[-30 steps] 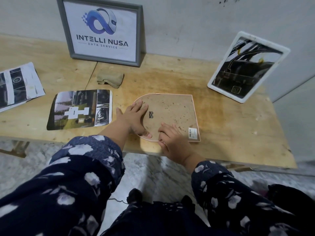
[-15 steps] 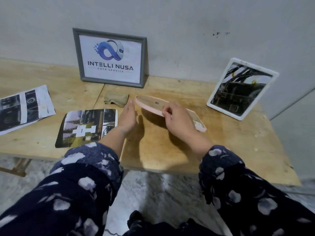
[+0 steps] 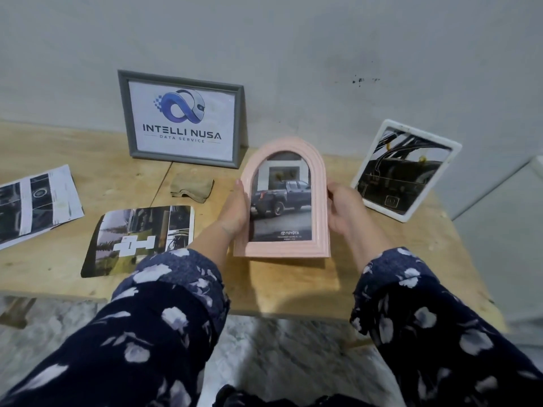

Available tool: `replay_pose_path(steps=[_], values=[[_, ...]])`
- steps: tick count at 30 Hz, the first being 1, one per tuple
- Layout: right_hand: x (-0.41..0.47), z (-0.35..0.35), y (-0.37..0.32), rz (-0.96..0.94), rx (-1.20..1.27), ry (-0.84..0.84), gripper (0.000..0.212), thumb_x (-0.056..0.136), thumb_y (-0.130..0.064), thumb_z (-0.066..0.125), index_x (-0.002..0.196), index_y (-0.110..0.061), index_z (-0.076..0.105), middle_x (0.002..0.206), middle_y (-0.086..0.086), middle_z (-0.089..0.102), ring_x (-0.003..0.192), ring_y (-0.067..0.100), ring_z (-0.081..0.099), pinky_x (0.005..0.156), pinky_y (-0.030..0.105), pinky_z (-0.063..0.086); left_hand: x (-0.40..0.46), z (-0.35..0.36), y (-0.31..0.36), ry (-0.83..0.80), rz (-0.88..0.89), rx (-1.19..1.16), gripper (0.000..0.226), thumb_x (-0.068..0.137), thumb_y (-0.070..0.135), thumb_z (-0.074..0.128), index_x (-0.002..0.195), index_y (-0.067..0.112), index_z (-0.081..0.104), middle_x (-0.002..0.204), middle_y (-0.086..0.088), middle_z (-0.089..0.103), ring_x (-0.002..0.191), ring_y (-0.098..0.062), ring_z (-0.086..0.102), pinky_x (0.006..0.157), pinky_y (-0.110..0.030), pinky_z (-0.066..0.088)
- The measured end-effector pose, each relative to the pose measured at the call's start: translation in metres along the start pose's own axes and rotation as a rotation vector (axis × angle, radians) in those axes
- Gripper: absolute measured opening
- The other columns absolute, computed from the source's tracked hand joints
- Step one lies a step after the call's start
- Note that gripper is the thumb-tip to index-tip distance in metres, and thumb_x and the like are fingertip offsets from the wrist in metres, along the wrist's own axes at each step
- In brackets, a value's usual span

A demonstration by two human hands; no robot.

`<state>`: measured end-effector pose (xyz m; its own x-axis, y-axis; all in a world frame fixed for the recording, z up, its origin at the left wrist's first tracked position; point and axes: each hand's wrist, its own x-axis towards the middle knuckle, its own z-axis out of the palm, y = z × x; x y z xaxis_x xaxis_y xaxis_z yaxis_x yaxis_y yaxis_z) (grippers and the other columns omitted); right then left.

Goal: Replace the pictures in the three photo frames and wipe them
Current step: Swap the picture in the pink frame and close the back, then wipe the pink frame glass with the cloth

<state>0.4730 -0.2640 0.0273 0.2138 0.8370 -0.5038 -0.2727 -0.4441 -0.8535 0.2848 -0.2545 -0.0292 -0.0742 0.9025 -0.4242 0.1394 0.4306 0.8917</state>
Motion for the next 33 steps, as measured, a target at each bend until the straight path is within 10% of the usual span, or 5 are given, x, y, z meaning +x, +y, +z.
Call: replay_pose_path(steps=[6,22,26,33], values=[[0.028,-0.015,0.057,0.088,0.001,0.219,0.018,0.084,-0.019,0.059,0.093,-0.013,0.074,0.085,0.01,0.073,0.081,0.034,0.069,0.08,0.055,0.056,0.01,-0.004,-0.027,0.098,-0.04,0.192,0.064,0.095,0.062,0.028,0.134,0.015,0.046,0.128,-0.011,0.051,0.111,-0.031,0.05,0.098,-0.045,0.04],[0.072,-0.01,0.086,0.19,-0.585,0.28,0.049,0.091,-0.044,0.037,0.111,-0.006,0.059,0.114,0.013,0.06,0.085,0.028,0.059,0.066,0.035,0.045,0.025,-0.009,-0.043,0.093,-0.05,0.618,0.05,0.092,0.042,0.045,0.136,0.017,0.046,0.139,-0.012,0.04,0.127,-0.035,0.037,0.106,-0.049,0.034],[0.061,0.008,0.072,0.027,-0.951,0.32,0.047,0.094,-0.035,0.039,0.136,-0.014,0.047,0.147,0.011,0.033,0.131,0.033,0.034,0.103,0.044,0.035,0.024,-0.034,-0.041,0.209,-0.011,0.843,0.049,0.094,0.037,0.045,0.14,0.021,0.043,0.143,-0.007,0.038,0.13,-0.029,0.035,0.104,-0.047,0.031],[0.058,0.091,0.072,-0.308,-1.257,-0.007,0.039,0.094,-0.022,0.039,0.13,-0.026,0.054,0.141,0.005,0.038,0.133,0.029,0.027,0.109,0.042,0.028,0.037,-0.101,-0.039,0.216,-0.023,1.074,0.05,0.094,0.036,0.044,0.14,0.016,0.04,0.15,-0.004,0.031,0.137,-0.026,0.03,0.11,-0.051,0.028]])
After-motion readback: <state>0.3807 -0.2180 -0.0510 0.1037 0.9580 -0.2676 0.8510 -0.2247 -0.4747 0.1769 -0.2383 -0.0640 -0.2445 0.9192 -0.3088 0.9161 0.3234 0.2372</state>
